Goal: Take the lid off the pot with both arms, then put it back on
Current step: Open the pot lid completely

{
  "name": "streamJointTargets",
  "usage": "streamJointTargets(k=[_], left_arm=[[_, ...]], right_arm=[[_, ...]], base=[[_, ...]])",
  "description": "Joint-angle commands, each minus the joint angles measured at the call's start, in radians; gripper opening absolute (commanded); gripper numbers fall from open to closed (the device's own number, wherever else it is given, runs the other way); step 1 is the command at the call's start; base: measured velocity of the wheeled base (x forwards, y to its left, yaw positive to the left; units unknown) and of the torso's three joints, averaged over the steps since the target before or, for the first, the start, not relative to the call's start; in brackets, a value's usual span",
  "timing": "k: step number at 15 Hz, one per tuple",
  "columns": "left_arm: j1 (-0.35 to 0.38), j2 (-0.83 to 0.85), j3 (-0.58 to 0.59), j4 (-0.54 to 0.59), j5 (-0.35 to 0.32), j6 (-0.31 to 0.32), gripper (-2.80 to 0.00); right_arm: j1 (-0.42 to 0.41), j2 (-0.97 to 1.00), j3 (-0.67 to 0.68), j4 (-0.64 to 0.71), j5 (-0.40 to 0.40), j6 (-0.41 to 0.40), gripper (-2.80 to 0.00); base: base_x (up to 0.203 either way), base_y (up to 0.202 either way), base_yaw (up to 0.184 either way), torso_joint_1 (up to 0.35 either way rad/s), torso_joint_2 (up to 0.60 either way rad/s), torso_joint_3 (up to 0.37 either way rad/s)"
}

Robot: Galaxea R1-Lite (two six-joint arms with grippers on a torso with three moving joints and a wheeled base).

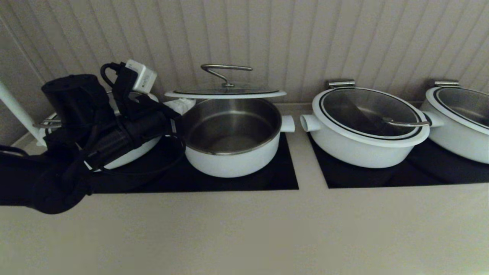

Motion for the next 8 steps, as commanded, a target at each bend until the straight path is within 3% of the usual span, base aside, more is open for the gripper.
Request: streamJointTargets(k=[1,8], left_arm=[[0.000,-0.002,-0.001,-0.006,-0.001,0.001,-2.80],[0.000,-0.002,-0.003,-0.004,-0.001,0.001,-2.80]], right_arm=[[0.000,0.006,0.000,0.001,0.001,-0.002,-2.80],[0.012,0.006,0.000,0.000,0.003,-0.001,-2.80]], base=[[0.000,0.000,0.000,0.000,0.00,0.000],[0.000,0.000,0.000,0.000,0.00,0.000]])
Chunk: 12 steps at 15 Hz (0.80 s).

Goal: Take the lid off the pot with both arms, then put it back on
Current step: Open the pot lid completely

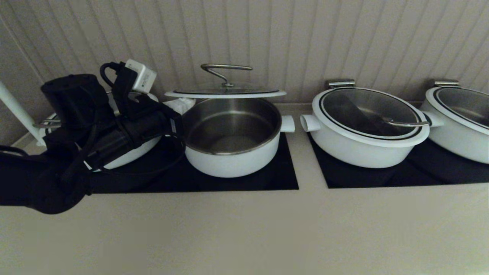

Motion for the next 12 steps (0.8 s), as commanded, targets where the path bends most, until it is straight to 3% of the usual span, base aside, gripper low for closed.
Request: streamJointTargets(k=[1,5,12], left_arm=[[0.000,-0.001,-0.004,-0.005,-0.001,0.001,-2.80],[0.000,0.002,-0.005,-0.004,-0.001,0.001,-2.80],[0.000,0.009,-0.007,-0.006,-0.001,0.001,-2.80]], right_arm=[[0.037,0.003,0.000,0.001,0.001,-0.001,-2.80],[0.127,-0.144,0.001,-0.005,0.002,0.002,-2.80],[0.130,-0.193,0.011,-0.031,0.001,0.003,-2.80]], base=[[0.000,0.000,0.000,0.000,0.00,0.000],[0.000,0.000,0.000,0.000,0.00,0.000],[0.000,0.000,0.000,0.000,0.00,0.000]])
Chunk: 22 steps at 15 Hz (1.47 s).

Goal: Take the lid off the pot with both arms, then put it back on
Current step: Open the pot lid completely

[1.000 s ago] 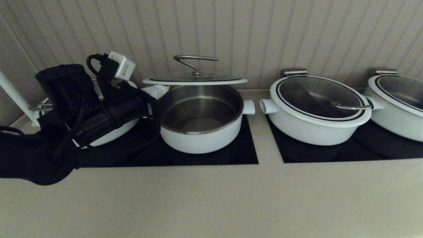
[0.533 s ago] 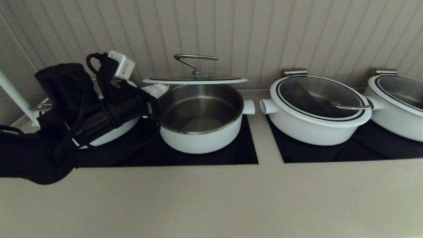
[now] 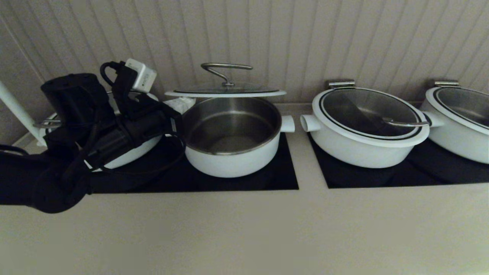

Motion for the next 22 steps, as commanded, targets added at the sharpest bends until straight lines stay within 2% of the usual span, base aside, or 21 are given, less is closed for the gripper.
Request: streamJointTargets(k=[1,22], left_arm=[[0.000,0.005,-0.001,-0.005,-0.001,0.001,-2.80],[0.000,0.040,-0.155,-0.010,0.000,0.001,-2.80]], right_arm=[[0.000,-0.010,0.001,0.000,0.001,-0.001,-2.80],[0.000,-0.039,0.008,-0.017,0.001,-0.001,-2.80]], base=[[0.000,0.000,0.000,0.000,0.00,0.000],[0.000,0.000,0.000,0.000,0.00,0.000]])
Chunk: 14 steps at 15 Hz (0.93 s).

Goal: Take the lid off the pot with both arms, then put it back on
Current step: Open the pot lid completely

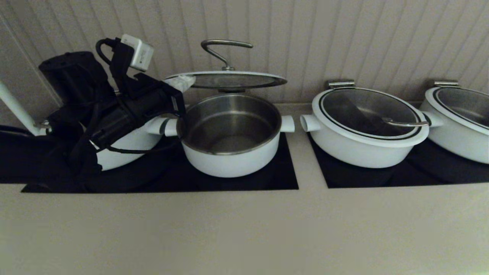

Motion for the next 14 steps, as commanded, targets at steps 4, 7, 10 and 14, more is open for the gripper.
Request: streamJointTargets(k=[4,7,10,14], left_arm=[[0.000,0.005,-0.042,-0.008,-0.001,0.001,-2.80],[0.000,0.008,-0.071,-0.008,-0.001,0.001,-2.80],[0.000,0.011,-0.095,-0.008,-0.001,0.001,-2.80],[0.000,0.025,-0.114,-0.009,-0.002,0.006,-2.80]], right_arm=[[0.000,0.000,0.000,0.002,0.001,-0.001,-2.80],[0.000,-0.009,0.000,0.002,0.001,-0.001,-2.80],[0.000,-0.016,-0.002,0.002,0.001,-0.001,-2.80],[0.000,-0.016,-0.002,0.004,0.001,-0.001,-2.80]], base=[[0.000,0.000,0.000,0.000,0.00,0.000],[0.000,0.000,0.000,0.000,0.00,0.000],[0.000,0.000,0.000,0.000,0.00,0.000],[0.000,0.000,0.000,0.000,0.00,0.000]])
